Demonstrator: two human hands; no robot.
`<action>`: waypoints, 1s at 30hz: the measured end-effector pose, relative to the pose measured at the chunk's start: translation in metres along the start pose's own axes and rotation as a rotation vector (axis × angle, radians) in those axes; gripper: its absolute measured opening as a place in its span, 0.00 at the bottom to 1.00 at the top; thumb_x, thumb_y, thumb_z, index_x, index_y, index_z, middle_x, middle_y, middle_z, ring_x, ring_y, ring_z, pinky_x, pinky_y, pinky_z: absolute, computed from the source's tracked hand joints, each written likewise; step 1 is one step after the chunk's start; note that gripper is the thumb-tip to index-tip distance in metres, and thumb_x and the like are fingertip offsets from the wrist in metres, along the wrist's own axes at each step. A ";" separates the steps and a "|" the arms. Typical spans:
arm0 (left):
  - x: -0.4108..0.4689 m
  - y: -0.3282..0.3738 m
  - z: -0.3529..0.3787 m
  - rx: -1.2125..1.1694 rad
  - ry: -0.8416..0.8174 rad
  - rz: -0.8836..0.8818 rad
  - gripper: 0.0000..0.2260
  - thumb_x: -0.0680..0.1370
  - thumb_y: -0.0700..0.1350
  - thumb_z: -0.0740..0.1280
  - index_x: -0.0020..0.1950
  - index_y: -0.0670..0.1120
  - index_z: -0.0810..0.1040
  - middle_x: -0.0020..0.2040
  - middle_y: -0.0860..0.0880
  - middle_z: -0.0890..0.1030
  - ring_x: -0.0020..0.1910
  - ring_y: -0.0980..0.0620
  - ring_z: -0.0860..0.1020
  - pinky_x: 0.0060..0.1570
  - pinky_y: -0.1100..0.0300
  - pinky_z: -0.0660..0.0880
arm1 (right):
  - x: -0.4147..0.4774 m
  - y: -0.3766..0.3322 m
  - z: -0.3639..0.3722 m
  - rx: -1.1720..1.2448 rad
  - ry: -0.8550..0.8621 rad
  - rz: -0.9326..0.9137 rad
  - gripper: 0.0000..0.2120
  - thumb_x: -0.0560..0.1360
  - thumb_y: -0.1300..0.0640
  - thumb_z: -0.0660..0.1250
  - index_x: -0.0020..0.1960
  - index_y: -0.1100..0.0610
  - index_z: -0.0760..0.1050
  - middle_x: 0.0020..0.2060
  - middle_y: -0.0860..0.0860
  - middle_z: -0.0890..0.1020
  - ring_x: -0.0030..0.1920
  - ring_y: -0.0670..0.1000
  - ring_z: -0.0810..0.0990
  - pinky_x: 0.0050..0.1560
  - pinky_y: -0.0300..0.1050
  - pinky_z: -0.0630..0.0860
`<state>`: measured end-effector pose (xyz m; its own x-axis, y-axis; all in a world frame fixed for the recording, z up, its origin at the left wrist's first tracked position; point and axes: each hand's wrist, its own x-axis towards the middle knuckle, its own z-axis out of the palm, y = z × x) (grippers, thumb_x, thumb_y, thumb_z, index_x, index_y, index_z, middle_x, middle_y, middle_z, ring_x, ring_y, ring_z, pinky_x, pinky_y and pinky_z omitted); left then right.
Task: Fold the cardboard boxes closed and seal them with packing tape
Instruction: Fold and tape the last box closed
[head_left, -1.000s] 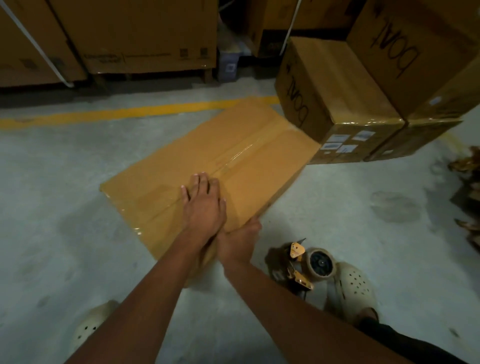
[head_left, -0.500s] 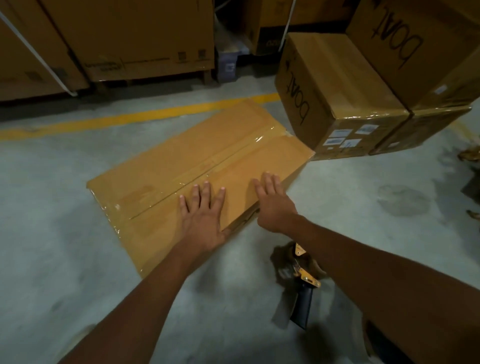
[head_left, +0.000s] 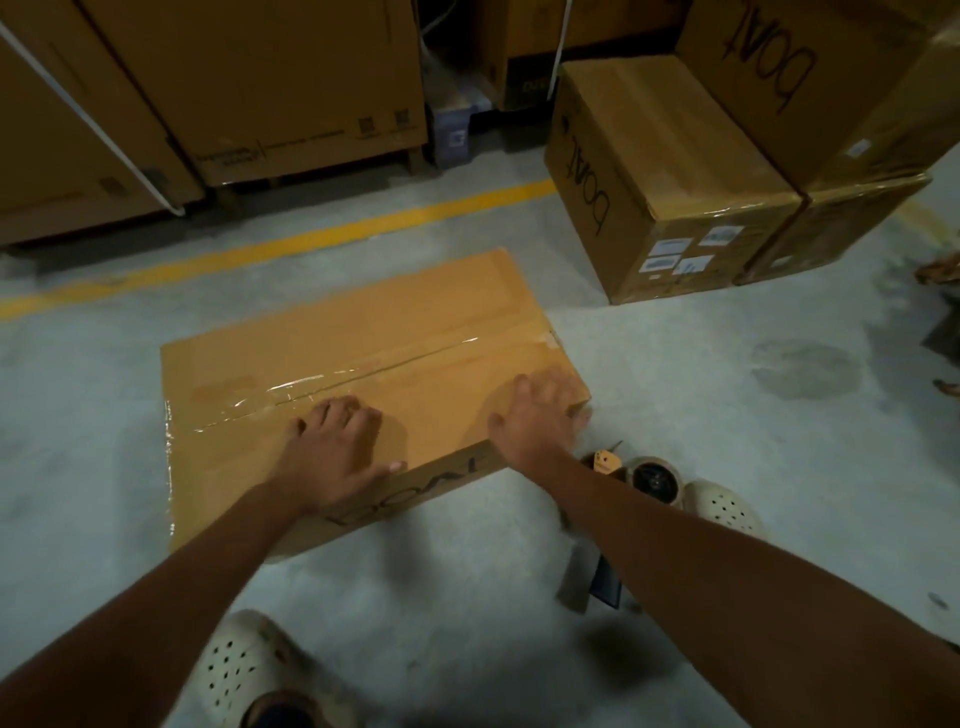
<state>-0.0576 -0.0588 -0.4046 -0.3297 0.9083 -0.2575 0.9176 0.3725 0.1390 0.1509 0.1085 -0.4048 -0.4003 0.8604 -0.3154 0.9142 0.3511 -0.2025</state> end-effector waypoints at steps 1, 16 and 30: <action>0.002 0.013 0.002 -0.041 0.033 -0.060 0.44 0.67 0.79 0.46 0.74 0.54 0.64 0.71 0.43 0.67 0.70 0.41 0.65 0.64 0.39 0.65 | 0.003 0.006 -0.001 0.083 -0.018 0.079 0.36 0.76 0.40 0.62 0.77 0.53 0.54 0.78 0.61 0.48 0.77 0.65 0.46 0.71 0.70 0.56; 0.028 0.132 0.033 -0.321 0.027 -0.380 0.34 0.77 0.69 0.56 0.77 0.52 0.59 0.78 0.39 0.54 0.78 0.37 0.48 0.72 0.31 0.47 | -0.018 0.058 -0.008 0.169 -0.179 0.220 0.35 0.71 0.44 0.69 0.70 0.61 0.60 0.63 0.60 0.69 0.64 0.62 0.69 0.65 0.54 0.66; -0.106 0.152 0.013 -0.345 -0.259 -0.211 0.25 0.80 0.61 0.62 0.70 0.46 0.69 0.72 0.41 0.65 0.74 0.41 0.60 0.72 0.46 0.61 | -0.173 0.109 0.013 0.778 -0.456 0.152 0.21 0.68 0.64 0.68 0.60 0.55 0.77 0.52 0.53 0.82 0.52 0.53 0.81 0.48 0.47 0.81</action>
<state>0.1202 -0.1009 -0.3687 -0.3943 0.7455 -0.5374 0.6951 0.6244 0.3561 0.3189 -0.0070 -0.3845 -0.4168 0.5894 -0.6920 0.7247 -0.2441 -0.6444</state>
